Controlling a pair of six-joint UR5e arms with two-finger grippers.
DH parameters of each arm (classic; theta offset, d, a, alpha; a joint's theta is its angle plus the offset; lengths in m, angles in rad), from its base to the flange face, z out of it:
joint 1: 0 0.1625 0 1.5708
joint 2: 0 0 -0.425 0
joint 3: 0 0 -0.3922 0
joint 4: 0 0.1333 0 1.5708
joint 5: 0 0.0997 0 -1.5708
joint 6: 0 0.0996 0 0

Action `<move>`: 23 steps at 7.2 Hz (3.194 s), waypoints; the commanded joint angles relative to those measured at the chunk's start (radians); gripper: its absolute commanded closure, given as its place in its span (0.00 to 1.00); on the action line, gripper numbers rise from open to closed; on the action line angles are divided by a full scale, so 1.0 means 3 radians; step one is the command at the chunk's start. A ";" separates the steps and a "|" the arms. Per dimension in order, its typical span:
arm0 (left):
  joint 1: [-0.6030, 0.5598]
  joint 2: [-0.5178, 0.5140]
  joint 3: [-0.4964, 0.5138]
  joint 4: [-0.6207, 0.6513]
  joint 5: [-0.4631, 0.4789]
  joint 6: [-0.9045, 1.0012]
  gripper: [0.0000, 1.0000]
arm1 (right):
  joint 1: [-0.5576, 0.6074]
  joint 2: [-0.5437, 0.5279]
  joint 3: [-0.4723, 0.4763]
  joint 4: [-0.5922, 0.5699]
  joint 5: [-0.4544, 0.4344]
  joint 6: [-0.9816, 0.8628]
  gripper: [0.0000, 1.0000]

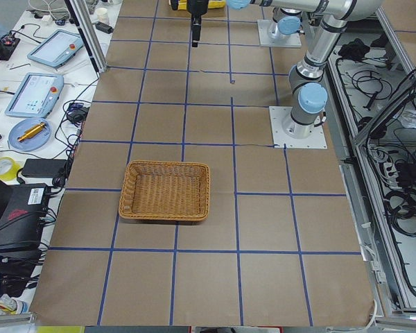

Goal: Transfer tape with both arms

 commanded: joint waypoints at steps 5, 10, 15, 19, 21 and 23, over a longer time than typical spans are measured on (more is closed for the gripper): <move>-0.0002 0.0000 -0.0008 0.0000 0.0013 0.0000 0.00 | 0.0002 0.0001 0.0007 0.0030 -0.0001 0.0000 0.00; 0.0003 -0.0040 -0.0013 0.0036 0.0018 0.0010 0.00 | 0.0002 0.0006 0.0017 0.0030 -0.0012 0.0000 0.00; 0.0008 -0.0112 0.0083 0.0036 0.0023 0.0005 0.00 | 0.0002 0.0021 0.0017 0.0035 -0.0027 -0.0005 0.00; 0.0023 -0.0281 0.0401 -0.0184 0.0105 0.0000 0.00 | 0.0002 0.0006 0.0089 -0.0006 -0.0002 0.0000 0.00; 0.0013 -0.0281 0.0335 -0.0149 0.0084 0.0000 0.00 | 0.0002 0.0041 0.0094 -0.0026 0.0009 0.0000 0.00; -0.0002 -0.0276 0.0304 -0.0148 0.0079 0.0000 0.00 | -0.0307 0.0047 0.0058 -0.0082 0.0008 -0.0097 0.00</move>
